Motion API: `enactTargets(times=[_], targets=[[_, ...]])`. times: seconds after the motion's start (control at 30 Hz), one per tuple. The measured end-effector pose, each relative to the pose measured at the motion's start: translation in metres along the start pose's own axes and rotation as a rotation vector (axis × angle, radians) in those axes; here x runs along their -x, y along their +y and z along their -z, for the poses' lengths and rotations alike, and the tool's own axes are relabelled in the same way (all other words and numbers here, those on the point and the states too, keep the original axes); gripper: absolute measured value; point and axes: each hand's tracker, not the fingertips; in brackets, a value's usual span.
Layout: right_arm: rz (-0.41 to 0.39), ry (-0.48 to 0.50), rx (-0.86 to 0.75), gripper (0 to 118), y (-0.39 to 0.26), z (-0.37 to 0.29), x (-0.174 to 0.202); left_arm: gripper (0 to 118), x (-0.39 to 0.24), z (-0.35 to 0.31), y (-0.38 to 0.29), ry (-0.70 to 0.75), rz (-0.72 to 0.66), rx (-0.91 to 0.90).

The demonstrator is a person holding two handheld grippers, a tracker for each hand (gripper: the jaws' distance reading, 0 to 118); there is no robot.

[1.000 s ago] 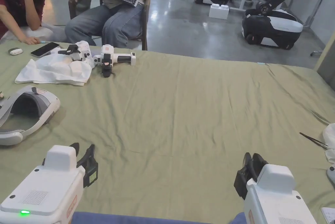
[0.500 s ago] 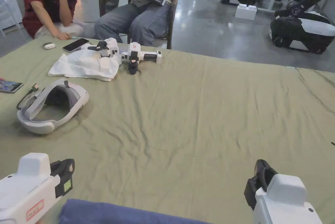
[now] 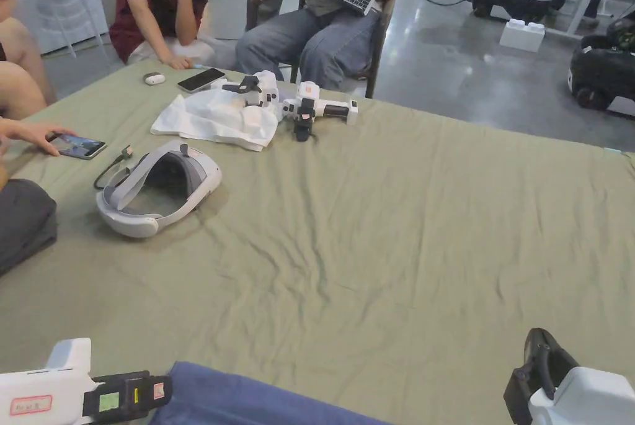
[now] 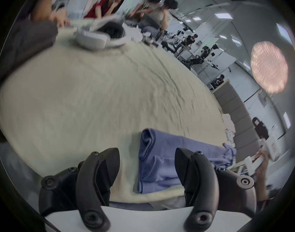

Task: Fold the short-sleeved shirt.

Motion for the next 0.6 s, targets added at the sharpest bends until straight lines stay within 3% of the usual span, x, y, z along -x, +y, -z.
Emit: enactTargets(times=[0.1,0.23,0.37,0.43,0.47,0.5,0.6], targets=[[-0.008,-0.002,0.007,0,-0.001,-0.001,0.000,77,0.021,0.016,0.002,-0.102,-0.097,0.086],[-0.007,-0.005,0.015,0,-0.001,-0.002,0.000,75,0.034,0.027,0.006,-0.274,-0.230,0.074],[0.003,-0.004,0.026,0,-0.005,-0.001,-0.002,53,0.023,0.048,0.006,-0.304,-0.241,0.116],[0.010,-0.004,0.032,0,-0.006,-0.001,-0.003,15,0.015,0.057,0.004,-0.219,-0.163,0.126],[0.013,-0.006,0.035,0,-0.007,-0.001,-0.003,14,0.018,0.059,0.003,-0.171,-0.166,0.148],[0.015,-0.007,0.038,0,-0.007,-0.001,-0.004,11,0.016,0.058,0.005,-0.229,-0.199,0.128],[0.019,-0.008,0.043,0,-0.007,-0.001,-0.007,8,0.005,0.047,0.006,-0.204,-0.153,0.110]])
